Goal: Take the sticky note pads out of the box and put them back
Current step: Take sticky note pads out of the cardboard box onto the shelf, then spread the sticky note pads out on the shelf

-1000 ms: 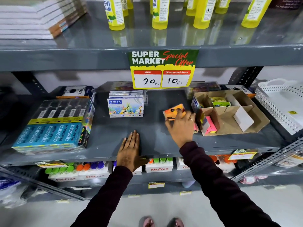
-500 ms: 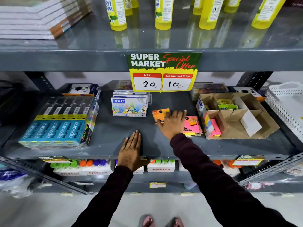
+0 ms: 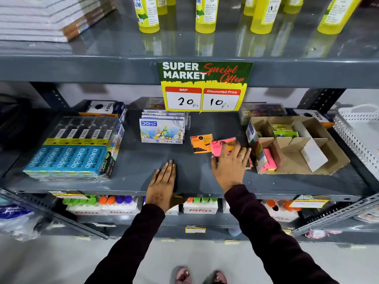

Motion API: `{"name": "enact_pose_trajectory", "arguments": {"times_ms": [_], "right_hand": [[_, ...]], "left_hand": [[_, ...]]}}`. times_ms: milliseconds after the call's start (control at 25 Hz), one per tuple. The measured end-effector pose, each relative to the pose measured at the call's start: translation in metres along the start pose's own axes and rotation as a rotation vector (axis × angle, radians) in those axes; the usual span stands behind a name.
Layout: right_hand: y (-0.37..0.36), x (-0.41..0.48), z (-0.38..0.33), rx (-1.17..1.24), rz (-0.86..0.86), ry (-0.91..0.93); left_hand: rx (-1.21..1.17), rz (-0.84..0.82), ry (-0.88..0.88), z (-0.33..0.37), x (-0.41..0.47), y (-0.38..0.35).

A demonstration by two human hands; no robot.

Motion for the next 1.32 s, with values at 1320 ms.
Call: {"name": "enact_pose_trajectory", "arguments": {"times_ms": [1320], "right_hand": [[-0.01, 0.044, 0.045, 0.134, -0.097, -0.054]], "left_hand": [[-0.019, 0.029, 0.003, 0.004, 0.0, 0.005]]}}
Point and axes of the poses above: each hand's wrist, its own x-axis towards the middle knuckle, its own y-axis out of the back of the hand, z = x × y, the point moved 7 cm from there along x, towards the middle knuckle, and after that the axes turned 15 degrees about y, right-handed, at the moved point
